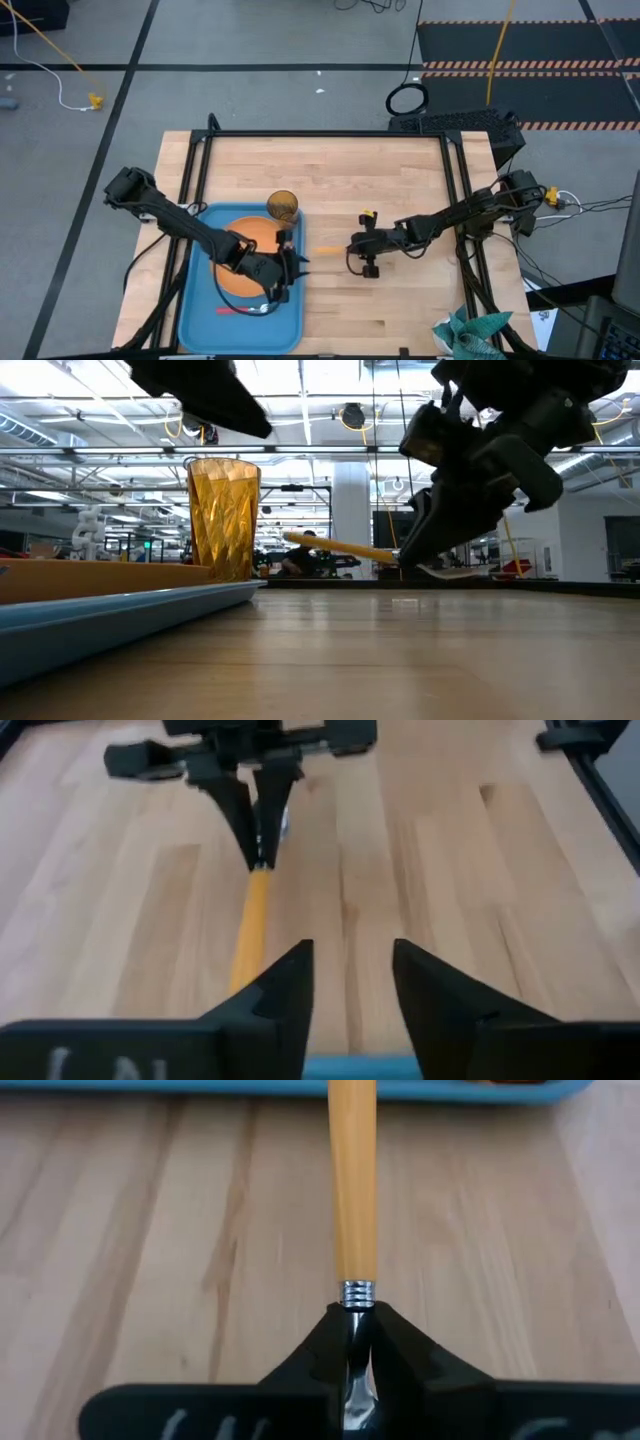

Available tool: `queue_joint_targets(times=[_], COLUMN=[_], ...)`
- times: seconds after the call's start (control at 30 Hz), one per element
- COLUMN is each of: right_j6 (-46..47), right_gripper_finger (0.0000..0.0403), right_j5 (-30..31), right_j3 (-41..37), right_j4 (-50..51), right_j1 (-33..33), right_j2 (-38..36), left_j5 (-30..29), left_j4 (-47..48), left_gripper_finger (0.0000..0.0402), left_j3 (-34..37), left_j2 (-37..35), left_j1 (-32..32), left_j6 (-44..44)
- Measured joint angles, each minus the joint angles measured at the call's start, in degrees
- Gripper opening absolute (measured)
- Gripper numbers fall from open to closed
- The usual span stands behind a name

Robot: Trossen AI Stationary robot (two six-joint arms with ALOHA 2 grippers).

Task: Pick and place plate/cup/fork/spoon on tray
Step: Put the yellow spoon on the blue tray

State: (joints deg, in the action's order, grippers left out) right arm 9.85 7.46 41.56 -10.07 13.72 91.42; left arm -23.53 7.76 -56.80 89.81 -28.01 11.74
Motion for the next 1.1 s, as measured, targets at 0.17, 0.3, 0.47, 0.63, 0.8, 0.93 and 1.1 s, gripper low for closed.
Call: queue_joint_targets(times=[0.17, 0.3, 0.47, 0.63, 0.8, 0.93, 1.1], right_j6=[0.0, 0.0, -0.2, -0.9, -1.1, -1.1, -1.3], right_gripper_finger=[0.0018, 0.0019, 0.0019, 0.0019, 0.0019, 0.002, 0.002], right_j5=[0.1, 0.2, 0.3, 0.6, 1.8, 1.9, 2.0], right_j3=[0.1, 0.1, 0.1, 0.1, 0.1, 0.1, 0.1], right_j4=[-3.2, -4.6, -6.1, -6.5, -6.5, -7.9, -11.7], right_j1=[0.2, 0.8, 1.5, 1.5, 1.7, 1.8, 1.8], right_j2=[0.0, 0.0, 0.0, 0.0, -0.1, -0.1, -0.1], left_j5=[0.0, 0.0, 1.7, 8.9, 10.7, 10.8, 10.1], left_j4=[-5.1, -7.7, -8.1, -9.5, -9.9, -10.3, -9.7], left_gripper_finger=[0.0203, 0.0236, 0.0246, 0.0246, 0.0246, 0.0246, 0.0246], left_j3=[0.0, 0.0, 0.0, 0.0, 0.0, 0.0, 0.0], left_j2=[2.3, 2.5, 2.5, 2.9, 2.9, 2.9, 2.9], left_j1=[1.5, 2.8, 5.3, 8.2, 9.5, 9.4, 9.9], left_j6=[-1.4, -2.1, -1.9, -1.5, -0.7, -0.7, -1.0])
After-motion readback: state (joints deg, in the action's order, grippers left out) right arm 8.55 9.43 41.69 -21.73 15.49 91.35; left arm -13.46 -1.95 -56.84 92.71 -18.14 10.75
